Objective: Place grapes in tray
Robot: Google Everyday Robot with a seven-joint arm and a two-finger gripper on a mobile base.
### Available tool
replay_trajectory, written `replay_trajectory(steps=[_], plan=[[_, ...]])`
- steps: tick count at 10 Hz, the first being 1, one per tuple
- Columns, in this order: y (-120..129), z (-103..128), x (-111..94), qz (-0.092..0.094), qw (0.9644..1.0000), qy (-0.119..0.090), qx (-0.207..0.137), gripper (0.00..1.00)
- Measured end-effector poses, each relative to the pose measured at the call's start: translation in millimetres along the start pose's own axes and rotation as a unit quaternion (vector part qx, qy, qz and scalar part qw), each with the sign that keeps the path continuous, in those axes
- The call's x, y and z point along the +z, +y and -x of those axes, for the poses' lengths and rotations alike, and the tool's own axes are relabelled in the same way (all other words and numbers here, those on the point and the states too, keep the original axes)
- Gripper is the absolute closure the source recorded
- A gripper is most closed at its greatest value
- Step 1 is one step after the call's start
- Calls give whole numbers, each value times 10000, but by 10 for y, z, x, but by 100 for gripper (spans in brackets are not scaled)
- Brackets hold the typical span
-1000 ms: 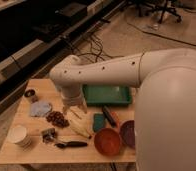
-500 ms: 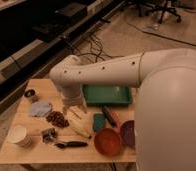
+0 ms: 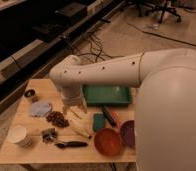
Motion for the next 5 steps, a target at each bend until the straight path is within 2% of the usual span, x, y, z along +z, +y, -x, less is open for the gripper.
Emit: replay_trajectory(steps=[4,5], plan=[[5,7,4,13,10000,12,-28,35],[12,66,44,67,9998,97,-172,35]])
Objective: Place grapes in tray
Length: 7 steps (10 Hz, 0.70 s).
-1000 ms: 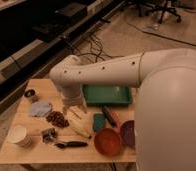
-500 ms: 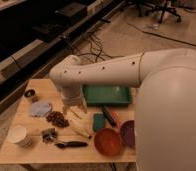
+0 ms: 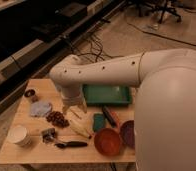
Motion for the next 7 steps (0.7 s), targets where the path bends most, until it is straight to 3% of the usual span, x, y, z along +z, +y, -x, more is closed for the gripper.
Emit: replay_trajectory(steps=[2,4,7], plan=[[113,203,141,343,9978,171,-532,35],[269,381,230,715,9908,221,-1125,35],[298,513,241,952,9816,189,-1642,35]])
